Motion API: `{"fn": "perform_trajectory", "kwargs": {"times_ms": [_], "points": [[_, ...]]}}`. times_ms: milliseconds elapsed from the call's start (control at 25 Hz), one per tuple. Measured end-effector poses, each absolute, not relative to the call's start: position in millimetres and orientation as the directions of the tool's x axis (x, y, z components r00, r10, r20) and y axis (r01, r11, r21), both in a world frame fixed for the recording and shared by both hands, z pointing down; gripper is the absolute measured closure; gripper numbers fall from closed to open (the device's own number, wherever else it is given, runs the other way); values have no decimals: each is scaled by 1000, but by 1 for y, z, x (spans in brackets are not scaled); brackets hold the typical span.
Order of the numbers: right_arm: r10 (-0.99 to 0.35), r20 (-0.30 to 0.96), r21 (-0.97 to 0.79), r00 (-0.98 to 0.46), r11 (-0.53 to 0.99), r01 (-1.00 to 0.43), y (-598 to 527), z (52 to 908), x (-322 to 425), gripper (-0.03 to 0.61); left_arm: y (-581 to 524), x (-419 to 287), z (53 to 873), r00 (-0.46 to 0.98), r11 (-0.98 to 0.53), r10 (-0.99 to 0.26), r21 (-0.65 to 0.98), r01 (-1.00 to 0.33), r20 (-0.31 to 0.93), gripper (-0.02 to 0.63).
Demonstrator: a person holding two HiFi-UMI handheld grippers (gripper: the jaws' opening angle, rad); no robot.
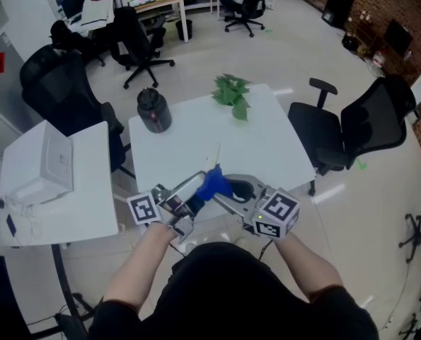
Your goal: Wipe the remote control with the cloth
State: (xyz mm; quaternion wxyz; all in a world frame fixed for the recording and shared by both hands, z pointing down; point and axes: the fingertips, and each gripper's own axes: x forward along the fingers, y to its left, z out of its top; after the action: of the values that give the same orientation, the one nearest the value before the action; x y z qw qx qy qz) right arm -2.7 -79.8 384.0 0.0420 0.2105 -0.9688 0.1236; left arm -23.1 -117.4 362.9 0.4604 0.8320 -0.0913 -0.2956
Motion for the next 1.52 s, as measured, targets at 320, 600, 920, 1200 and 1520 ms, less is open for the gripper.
{"fn": "perform_trajectory", "kwargs": {"times_ms": [320,600,920,1200,1520], "points": [[-527,91,-234,-845,814,-532,-125,370,41,443,-94,-8,379,884,-573,-327,814,95,-333,414],[-640,160,-84,-752,750,-656,-125,375,59,443,-122,-33,421,804,-597,-592,705,-382,-65,414],[-682,304,95,-665,717,-691,-107,421,76,443,-146,-111,587,244,-182,-840,171,-968,485,414],[-625,422,71,-656,745,-663,-84,460,86,443,-144,-139,682,32,5,-759,56,-998,651,414],[-593,478,52,-648,755,-653,-75,476,100,443,-140,-147,726,-53,56,-683,-20,-998,728,413]]}}
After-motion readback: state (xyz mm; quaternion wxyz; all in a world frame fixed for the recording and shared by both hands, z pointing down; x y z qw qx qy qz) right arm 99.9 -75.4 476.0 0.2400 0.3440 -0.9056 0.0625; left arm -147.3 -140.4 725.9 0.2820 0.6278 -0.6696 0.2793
